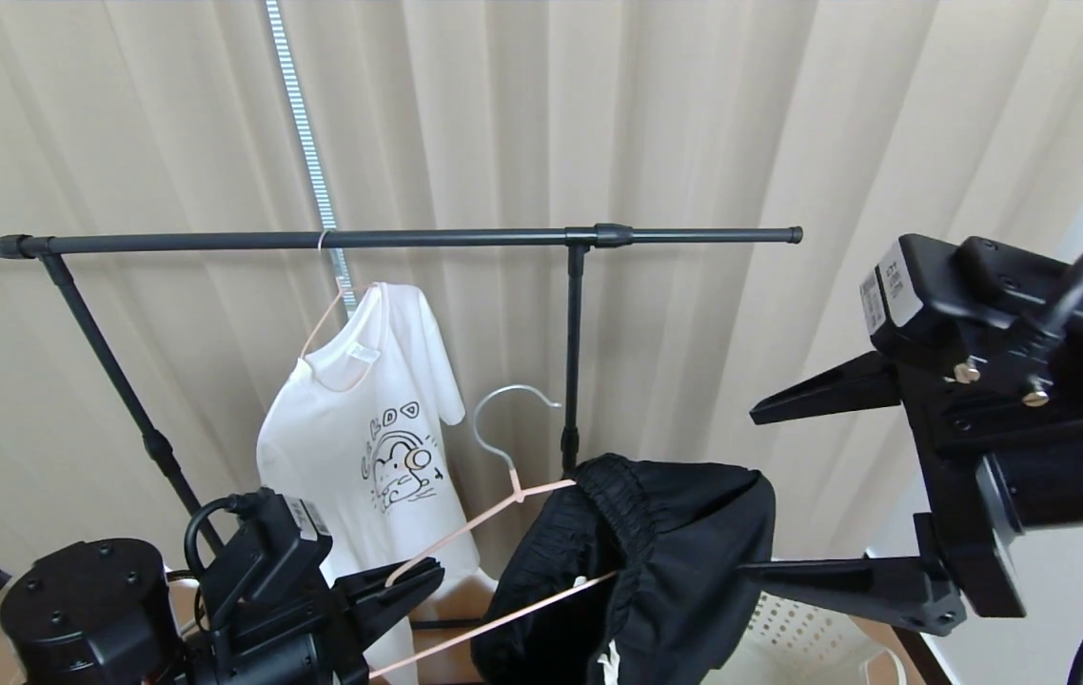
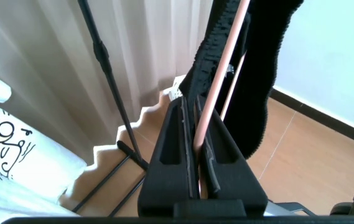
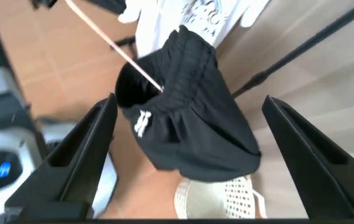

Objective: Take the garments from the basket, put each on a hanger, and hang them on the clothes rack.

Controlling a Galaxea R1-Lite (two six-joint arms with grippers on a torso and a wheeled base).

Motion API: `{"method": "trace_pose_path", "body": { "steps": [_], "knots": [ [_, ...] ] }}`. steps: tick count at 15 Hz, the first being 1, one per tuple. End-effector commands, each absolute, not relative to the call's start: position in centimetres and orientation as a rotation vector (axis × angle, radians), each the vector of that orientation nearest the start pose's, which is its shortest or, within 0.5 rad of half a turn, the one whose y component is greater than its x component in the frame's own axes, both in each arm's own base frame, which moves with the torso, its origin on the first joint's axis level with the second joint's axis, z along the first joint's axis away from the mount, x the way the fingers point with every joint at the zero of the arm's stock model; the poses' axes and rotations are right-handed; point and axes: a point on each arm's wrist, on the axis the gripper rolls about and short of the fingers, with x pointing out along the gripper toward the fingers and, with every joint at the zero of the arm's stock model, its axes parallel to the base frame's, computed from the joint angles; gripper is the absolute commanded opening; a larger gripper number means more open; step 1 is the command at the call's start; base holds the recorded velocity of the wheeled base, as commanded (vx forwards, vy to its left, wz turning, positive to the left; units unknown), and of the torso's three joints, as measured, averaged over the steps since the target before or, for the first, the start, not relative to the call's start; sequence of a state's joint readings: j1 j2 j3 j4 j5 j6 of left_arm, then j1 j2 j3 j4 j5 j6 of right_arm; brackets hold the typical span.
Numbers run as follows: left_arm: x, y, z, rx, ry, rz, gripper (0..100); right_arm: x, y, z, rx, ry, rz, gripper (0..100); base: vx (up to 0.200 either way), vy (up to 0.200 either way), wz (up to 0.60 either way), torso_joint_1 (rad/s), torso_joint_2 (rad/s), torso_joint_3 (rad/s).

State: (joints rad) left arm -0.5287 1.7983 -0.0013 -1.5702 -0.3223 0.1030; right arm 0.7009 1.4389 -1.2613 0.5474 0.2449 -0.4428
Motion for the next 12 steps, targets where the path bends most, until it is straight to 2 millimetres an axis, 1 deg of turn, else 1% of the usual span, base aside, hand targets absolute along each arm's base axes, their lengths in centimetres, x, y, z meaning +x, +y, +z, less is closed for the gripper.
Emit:
{"method": "trace_pose_path", "body": {
  "steps": [1,2,3,4,6,9,10,12],
  "knots": [
    [16.9,-10.8,8.3,0.12,0.186,-0.862,0,21.1,16.6,26.2,-0.598,0.679,1.129,100,0.0,0.0,0.0,0.0,0.0,0.0],
    [16.8,-10.7,8.4,0.119,0.178,-0.862,0,22.2,17.2,25.6,-0.611,0.7,1.135,100,0.0,0.0,0.0,0.0,0.0,0.0],
    [16.8,-10.8,8.5,0.119,0.176,-0.863,0,22.8,17.6,25.3,-0.615,0.707,1.136,100,0.0,0.0,0.0,0.0,0.0,0.0],
    [16.6,-11.0,8.5,0.12,0.172,-0.877,0,24.0,18.4,24.8,-0.617,0.721,1.135,100,0.0,0.0,0.0,0.0,0.0,0.0],
    [16.5,-11.0,8.7,0.12,0.163,-0.878,0,25.3,19.2,23.2,-0.626,0.769,1.13,100,0.0,0.0,0.0,0.0,0.0,0.0],
    [16.4,-11.2,8.7,0.119,0.161,-0.889,0,26.4,19.1,22.6,-0.626,0.787,1.096,100,0.0,0.0,0.0,0.0,0.0,0.0],
    [16.4,-11.2,8.7,0.119,0.161,-0.892,0,27.3,18.6,22.4,-0.624,0.8,1.058,100,0.0,0.0,0.0,0.0,0.0,0.0],
    [16.3,-11.3,8.7,0.12,0.161,-0.895,0,27.8,18.2,22.4,-0.62,0.801,1.036,100,0.0,0.0,0.0,0.0,0.0,0.0]
  ]
}}
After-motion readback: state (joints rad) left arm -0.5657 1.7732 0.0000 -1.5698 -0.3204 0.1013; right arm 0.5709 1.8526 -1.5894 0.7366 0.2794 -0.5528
